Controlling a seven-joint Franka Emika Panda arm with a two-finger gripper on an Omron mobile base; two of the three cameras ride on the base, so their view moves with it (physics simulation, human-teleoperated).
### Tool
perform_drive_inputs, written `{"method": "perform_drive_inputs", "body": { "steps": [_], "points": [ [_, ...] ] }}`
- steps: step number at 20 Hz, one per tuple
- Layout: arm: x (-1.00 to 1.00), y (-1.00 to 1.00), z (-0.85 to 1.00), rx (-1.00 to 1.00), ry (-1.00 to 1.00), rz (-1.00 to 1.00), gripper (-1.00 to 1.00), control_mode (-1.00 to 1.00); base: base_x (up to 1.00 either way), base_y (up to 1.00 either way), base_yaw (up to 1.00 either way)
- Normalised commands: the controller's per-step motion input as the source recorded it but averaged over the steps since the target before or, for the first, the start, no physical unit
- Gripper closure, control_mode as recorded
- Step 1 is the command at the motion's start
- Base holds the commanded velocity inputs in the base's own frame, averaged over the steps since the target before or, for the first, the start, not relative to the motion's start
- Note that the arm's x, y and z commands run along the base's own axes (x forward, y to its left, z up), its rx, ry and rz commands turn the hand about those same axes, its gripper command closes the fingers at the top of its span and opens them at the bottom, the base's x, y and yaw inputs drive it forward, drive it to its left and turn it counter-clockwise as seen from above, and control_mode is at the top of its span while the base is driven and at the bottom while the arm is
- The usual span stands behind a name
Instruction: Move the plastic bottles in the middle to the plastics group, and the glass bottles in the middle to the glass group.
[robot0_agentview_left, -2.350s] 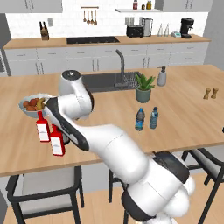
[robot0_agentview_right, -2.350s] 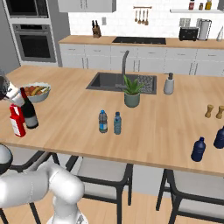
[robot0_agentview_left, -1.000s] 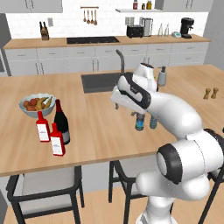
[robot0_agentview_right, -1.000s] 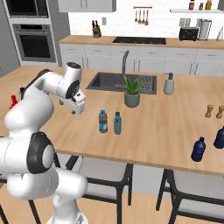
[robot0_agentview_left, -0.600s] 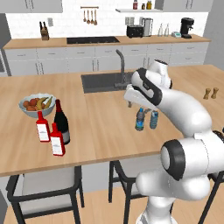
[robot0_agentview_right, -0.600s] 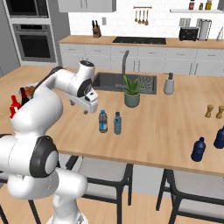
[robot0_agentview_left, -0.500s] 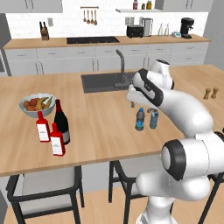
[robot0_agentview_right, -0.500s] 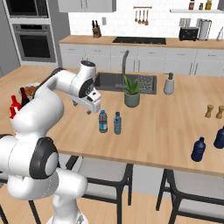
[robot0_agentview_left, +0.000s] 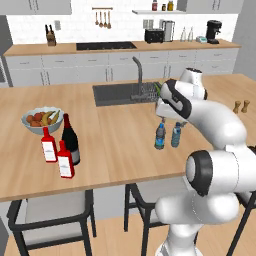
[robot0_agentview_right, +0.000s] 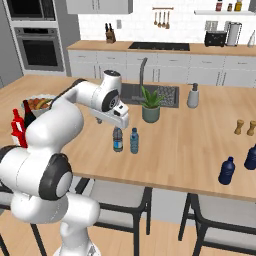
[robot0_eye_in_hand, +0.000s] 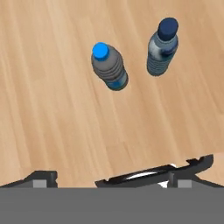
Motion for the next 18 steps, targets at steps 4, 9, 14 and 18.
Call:
{"method": "perform_drive_inputs", "body": {
  "steps": [4,9,14,18],
  "points": [
    [0.28,-0.22,-0.17,0.0,0.0,0.12,-1.0,-1.0,0.0,0.0,0.0],
    [0.26,0.05,-0.19,-0.01,0.0,0.12,-1.0,-1.0,0.0,0.0,0.0],
    [0.29,0.1,-0.24,-0.04,0.03,0.06,-1.0,-1.0,0.0,0.0,0.0],
    [0.39,0.07,-0.25,-0.09,0.04,0.0,-1.0,-1.0,0.0,0.0,0.0]
  ]
}}
